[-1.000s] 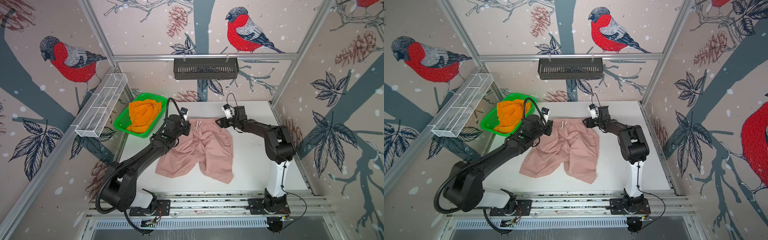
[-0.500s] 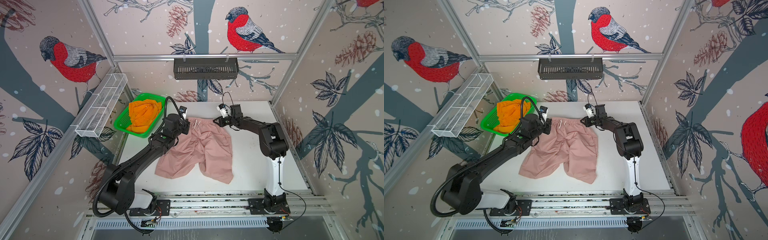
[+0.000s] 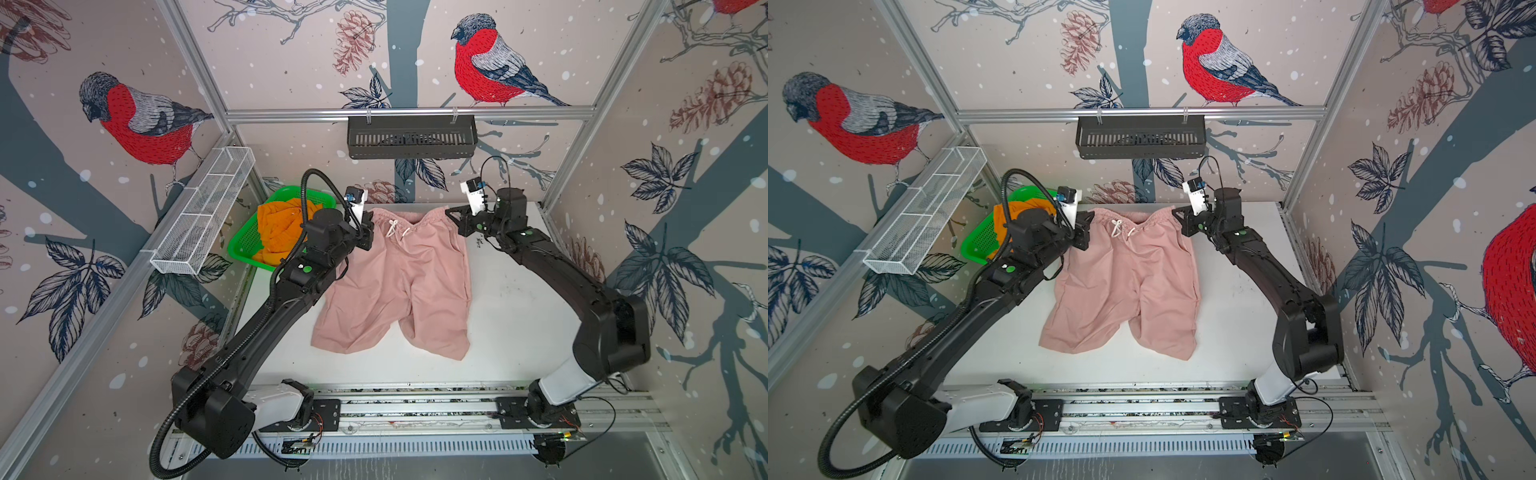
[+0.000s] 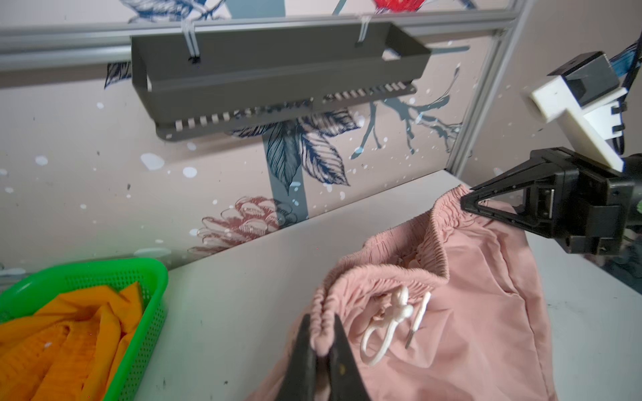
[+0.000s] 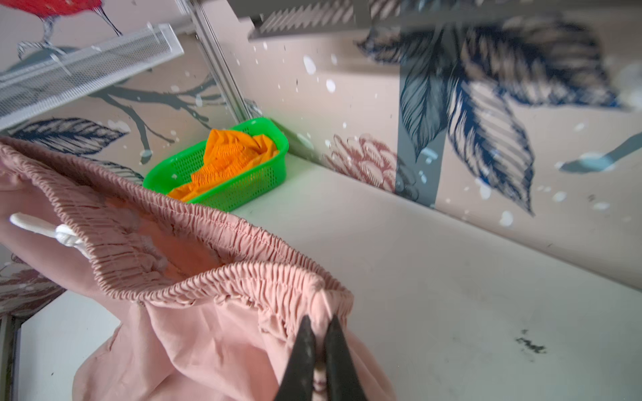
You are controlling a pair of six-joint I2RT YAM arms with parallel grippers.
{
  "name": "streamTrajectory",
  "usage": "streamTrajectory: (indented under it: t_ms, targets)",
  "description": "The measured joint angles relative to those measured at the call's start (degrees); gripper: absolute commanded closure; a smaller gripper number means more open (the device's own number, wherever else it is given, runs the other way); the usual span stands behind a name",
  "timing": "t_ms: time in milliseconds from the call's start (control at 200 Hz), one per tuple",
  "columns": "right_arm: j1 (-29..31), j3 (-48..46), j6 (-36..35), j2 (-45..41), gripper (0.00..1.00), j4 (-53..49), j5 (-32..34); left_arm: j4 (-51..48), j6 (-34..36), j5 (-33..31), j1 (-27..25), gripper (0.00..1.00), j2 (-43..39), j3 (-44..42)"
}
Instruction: Fold and stack the shorts
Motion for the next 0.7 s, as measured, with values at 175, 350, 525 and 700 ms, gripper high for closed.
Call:
streamTrajectory:
  t_ms: [175,350,525,700]
  targets:
    - [-0.07,3.69,-0.13,-10.78,1.0,-2.97,2.95,-5.42,1.27,6.43,-1.14,1.0,-1.25,10.84]
    - [-0.09,12.09,-0.24,-17.73,0.99,-8.68,3.61,-9.88,1.33,12.37,-1.33,1.0,-4.92,17.25]
    - [0.04,17.49,0.46,-23.43,0.99,-14.8,1.99,-14.91,-0.11,15.34,-2.34,1.0,-7.04,24.04]
    - [0.13,20.46,1.29,-27.17,1.0,-19.32,0.52,-19.91,-1.73,14.45,-2.62,1.0,-8.72,28.04]
